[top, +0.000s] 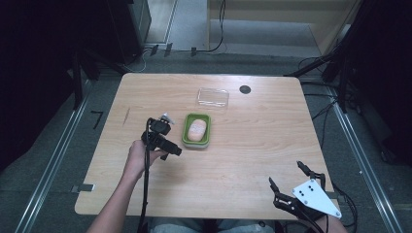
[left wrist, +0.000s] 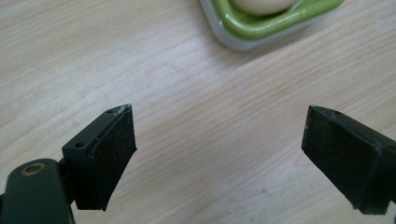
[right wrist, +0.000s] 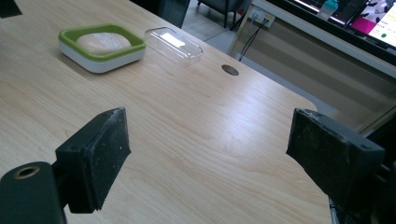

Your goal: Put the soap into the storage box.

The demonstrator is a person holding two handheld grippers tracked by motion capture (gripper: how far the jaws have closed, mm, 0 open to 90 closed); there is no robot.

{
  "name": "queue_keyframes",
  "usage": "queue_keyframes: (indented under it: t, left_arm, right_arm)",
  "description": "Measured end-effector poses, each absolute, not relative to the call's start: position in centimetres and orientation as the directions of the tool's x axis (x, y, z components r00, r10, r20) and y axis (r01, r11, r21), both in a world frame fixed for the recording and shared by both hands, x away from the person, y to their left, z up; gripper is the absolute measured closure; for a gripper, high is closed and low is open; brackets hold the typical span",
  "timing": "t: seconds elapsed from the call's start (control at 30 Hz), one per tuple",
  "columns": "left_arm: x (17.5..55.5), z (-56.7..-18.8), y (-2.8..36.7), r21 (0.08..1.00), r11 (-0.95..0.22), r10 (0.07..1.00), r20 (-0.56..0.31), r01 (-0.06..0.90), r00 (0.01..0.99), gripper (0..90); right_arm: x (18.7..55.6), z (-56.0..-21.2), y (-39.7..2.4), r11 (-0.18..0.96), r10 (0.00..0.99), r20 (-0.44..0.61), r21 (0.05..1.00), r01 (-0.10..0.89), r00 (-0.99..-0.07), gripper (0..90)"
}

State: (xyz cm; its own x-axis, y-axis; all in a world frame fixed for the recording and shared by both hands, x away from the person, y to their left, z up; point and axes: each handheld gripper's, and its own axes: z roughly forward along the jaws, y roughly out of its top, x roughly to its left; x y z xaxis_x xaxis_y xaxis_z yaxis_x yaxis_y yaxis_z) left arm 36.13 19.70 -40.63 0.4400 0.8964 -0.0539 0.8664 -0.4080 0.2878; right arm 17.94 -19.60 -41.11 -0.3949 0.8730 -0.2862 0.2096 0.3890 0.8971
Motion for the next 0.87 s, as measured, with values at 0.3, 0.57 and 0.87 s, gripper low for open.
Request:
queue_keyframes:
  t: [0.3, 0.57, 0.87]
  left_arm:
    - [34.0, -41.2, 21.0, 0.268, -0.408, 0.898, -0.054, 0.873, 0.437, 10.6]
    - [32.4, -42.0, 21.8, 0.245, -0.408, 0.900, -0.053, 0.880, 0.432, 10.4]
    - [31.3, -43.2, 22.7, 0.220, -0.421, 0.898, -0.037, 0.880, 0.439, 10.5]
  right_arm:
    - [17.9, -41.1, -19.6, 0.390, 0.872, -0.287, 0.897, 0.207, -0.397, 13.1]
    - [17.9, -41.1, -19.6, 0.391, 0.872, -0.290, 0.898, 0.203, -0.395, 13.1]
    - [18.0, -41.1, -19.6, 0.389, 0.873, -0.290, 0.899, 0.201, -0.392, 13.1]
